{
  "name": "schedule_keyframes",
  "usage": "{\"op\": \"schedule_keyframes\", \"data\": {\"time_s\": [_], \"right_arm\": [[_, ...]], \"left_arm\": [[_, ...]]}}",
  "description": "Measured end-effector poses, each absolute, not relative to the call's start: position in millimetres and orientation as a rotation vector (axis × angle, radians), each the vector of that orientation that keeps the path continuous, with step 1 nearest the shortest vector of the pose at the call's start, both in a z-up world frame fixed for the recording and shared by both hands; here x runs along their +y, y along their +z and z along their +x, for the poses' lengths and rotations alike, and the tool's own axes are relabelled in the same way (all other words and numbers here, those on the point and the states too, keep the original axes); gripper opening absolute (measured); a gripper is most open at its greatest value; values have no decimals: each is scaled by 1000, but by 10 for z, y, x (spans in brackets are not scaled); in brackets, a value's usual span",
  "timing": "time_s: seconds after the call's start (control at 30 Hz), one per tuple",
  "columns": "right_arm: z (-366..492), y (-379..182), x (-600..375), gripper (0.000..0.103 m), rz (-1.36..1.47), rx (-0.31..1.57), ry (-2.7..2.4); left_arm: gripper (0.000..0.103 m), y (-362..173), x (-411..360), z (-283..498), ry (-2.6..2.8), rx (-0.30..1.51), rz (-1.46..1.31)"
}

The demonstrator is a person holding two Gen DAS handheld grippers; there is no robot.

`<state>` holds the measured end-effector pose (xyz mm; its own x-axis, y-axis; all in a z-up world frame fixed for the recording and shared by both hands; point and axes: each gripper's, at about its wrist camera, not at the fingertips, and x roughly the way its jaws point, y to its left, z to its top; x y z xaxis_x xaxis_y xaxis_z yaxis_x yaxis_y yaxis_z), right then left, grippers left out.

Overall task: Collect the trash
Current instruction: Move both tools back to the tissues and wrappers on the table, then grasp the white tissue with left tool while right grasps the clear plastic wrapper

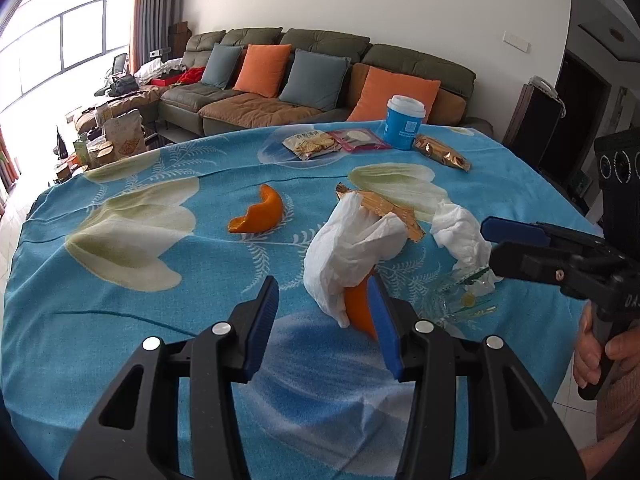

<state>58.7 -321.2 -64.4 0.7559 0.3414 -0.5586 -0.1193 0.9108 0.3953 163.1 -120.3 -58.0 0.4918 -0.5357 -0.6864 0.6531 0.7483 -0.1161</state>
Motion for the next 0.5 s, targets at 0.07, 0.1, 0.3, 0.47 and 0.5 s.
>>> {"op": "schedule_keyframes", "data": {"time_s": [0.07, 0.1, 0.3, 0.47, 0.5], "right_arm": [[574, -686, -3206, 59, 365, 685, 268], [568, -704, -3202, 59, 370, 691, 274], [560, -775, -3153, 53, 366, 721, 290], [553, -804, -3139, 41, 372, 734, 299], [553, -811, -3145, 40, 374, 735, 299]], "left_arm": [[44, -619, -1272, 1689, -731, 789, 175], [42, -637, -1300, 1711, -733, 796, 175], [14, -708, -1340, 1805, -762, 838, 155], [9, -703, -1310, 1793, -760, 831, 148], [8, -692, -1302, 1781, -756, 825, 150]]}}
